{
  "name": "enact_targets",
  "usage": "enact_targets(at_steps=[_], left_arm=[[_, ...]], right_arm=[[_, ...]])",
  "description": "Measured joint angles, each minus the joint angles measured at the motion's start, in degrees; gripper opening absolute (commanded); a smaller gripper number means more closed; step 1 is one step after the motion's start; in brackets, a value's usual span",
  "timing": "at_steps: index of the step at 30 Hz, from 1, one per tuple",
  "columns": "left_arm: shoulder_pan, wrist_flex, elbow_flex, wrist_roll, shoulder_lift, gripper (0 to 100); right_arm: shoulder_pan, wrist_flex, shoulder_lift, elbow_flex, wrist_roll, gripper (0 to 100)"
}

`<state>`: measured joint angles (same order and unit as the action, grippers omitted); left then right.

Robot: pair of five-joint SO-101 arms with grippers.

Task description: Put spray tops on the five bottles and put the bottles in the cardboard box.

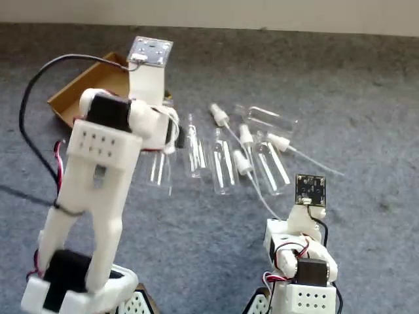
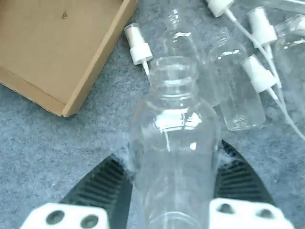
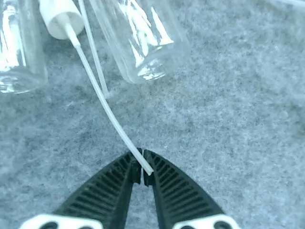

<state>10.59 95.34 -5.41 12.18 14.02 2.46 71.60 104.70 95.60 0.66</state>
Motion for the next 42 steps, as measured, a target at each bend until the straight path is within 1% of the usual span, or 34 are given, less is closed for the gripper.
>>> enact_targets(at_steps=[2, 7, 10, 14, 17, 24, 29, 42], left_arm=[[1.05, 0.53, 0.0, 0.0, 3.78, 7], [0.88, 0.7, 0.35, 0.0, 12.4, 7], [1.23, 0.7, 4.57, 0.0, 17.93, 7], [0.97, 0.44, 13.89, 0.0, 25.76, 7], [1.05, -2.81, 20.92, 0.0, 32.44, 7], [0.97, -16.26, 40.53, -0.18, 50.11, 7], [1.05, -23.74, 51.87, -4.04, 59.6, 7], [0.97, -34.73, 70.51, -4.66, 77.01, 7]], right_arm=[[0.0, 0.0, 0.0, 0.0, 0.0, 0.8], [0.0, 0.0, 0.0, 0.0, 0.0, 0.8], [0.0, 0.0, 0.0, 0.0, 0.0, 0.8], [0.0, 0.0, 0.0, 0.0, 0.0, 0.8], [0.0, 0.0, 0.0, 0.0, 0.0, 0.8], [0.0, 0.0, 0.0, 0.0, 0.0, 0.8], [0.0, 0.0, 0.0, 0.0, 0.0, 0.8], [0.0, 0.0, 0.0, 0.0, -0.09, 0.8]])
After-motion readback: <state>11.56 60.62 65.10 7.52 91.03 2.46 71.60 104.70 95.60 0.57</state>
